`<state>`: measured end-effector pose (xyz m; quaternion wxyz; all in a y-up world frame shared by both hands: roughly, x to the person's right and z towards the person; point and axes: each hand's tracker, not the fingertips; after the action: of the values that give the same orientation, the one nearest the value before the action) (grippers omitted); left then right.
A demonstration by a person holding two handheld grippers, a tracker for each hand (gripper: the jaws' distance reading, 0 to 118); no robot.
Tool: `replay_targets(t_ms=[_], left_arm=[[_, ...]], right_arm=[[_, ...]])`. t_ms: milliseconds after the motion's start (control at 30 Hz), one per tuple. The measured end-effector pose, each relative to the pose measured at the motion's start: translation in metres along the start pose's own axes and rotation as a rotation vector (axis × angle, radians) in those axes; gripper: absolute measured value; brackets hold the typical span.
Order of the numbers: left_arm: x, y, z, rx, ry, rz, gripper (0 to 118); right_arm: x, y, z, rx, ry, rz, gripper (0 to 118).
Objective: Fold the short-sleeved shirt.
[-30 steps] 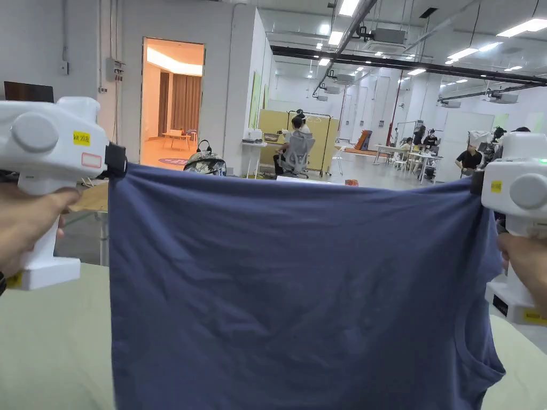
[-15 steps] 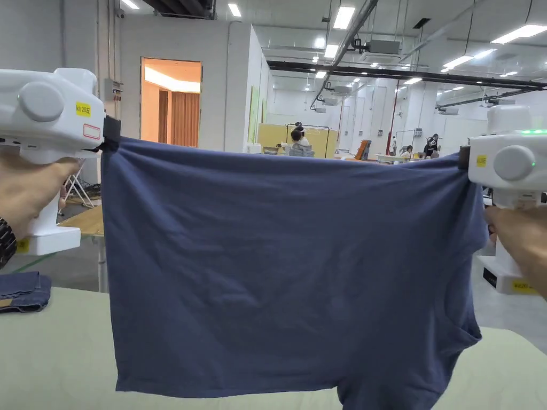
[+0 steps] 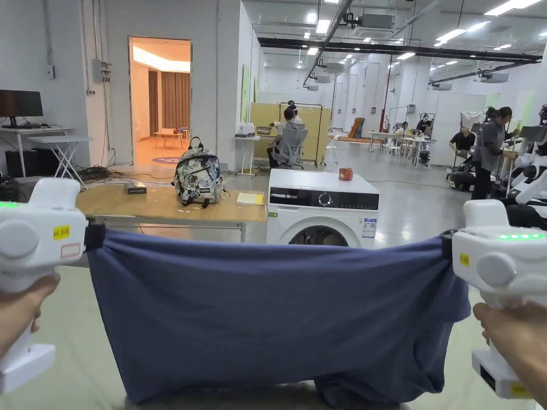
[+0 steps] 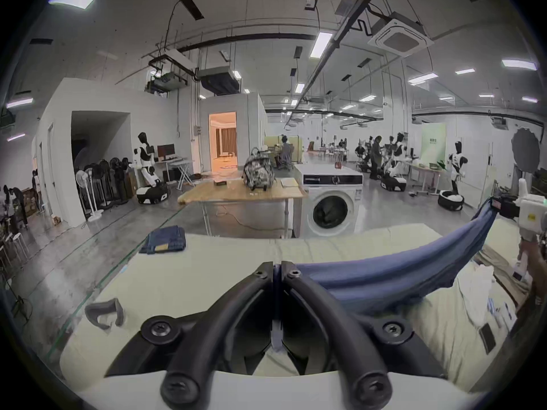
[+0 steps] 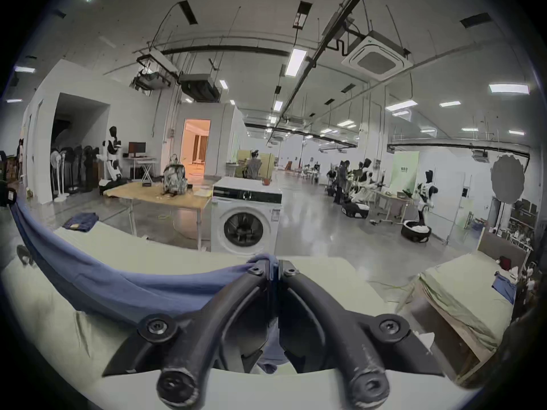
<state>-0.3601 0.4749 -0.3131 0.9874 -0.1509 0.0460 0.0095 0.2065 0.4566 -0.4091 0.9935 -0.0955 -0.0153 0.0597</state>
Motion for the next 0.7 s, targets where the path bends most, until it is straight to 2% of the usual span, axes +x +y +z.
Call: replay_targets(t_ms=[67,333,400,500,567,700], left_arm=[[-0.001,-0.025,0.020,-0.012,-0.016,0.020,0],[-0.004,-0.111,0.097,-0.055,-0.021,0.037,0],[-0.006,-0.133,0.114,-0.068,-0.022,0.048,0],[-0.014,-0.163,0.128,-0.107,-0.018,0.070,0],[-0.016,-0.182,0.139,-0.129,-0.020,0.087,0],[-0.019,-0.221,0.159,-0.187,-0.024,0.084,0]], right_arm=[[-0.002,-0.020,0.023,-0.019,-0.008,0.030,3],[-0.005,-0.107,0.112,-0.072,0.011,0.048,3],[-0.008,-0.123,0.131,-0.092,0.021,0.076,3],[-0.005,-0.143,0.155,-0.121,0.066,0.055,3],[-0.007,-0.156,0.169,-0.121,0.057,0.086,3],[0.000,-0.181,0.199,-0.164,0.079,0.073,3]])
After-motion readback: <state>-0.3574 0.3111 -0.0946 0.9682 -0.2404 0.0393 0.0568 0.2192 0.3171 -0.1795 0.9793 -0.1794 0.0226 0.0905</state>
